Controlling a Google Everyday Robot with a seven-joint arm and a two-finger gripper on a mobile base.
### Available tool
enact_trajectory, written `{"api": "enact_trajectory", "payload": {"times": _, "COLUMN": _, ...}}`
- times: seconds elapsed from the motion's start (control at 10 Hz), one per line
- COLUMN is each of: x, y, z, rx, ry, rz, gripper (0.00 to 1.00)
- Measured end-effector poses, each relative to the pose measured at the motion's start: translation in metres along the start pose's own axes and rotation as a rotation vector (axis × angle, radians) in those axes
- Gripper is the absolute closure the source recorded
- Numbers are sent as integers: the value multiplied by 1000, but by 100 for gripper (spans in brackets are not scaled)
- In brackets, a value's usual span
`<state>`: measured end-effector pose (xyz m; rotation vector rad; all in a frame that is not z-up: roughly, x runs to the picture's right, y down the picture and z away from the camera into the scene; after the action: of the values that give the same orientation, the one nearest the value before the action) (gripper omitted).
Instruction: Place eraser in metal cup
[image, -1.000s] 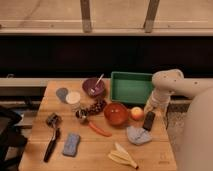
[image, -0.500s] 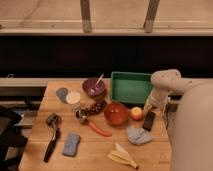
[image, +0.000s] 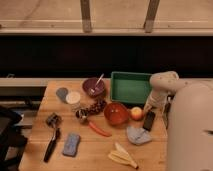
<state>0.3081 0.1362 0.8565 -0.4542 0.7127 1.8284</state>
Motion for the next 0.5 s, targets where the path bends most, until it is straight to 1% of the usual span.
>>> {"api": "enact_trajectory", "payload": {"times": 0.2, "x": -6, "y": -2, "z": 2, "rx": -5, "ry": 1, "rz": 18, "gripper": 37}}
{"api": "enact_trajectory", "payload": {"times": 0.5, "x": -12, "y": -8, "z": 13, "rx": -5, "ry": 25, "rz": 39, "gripper": 37}}
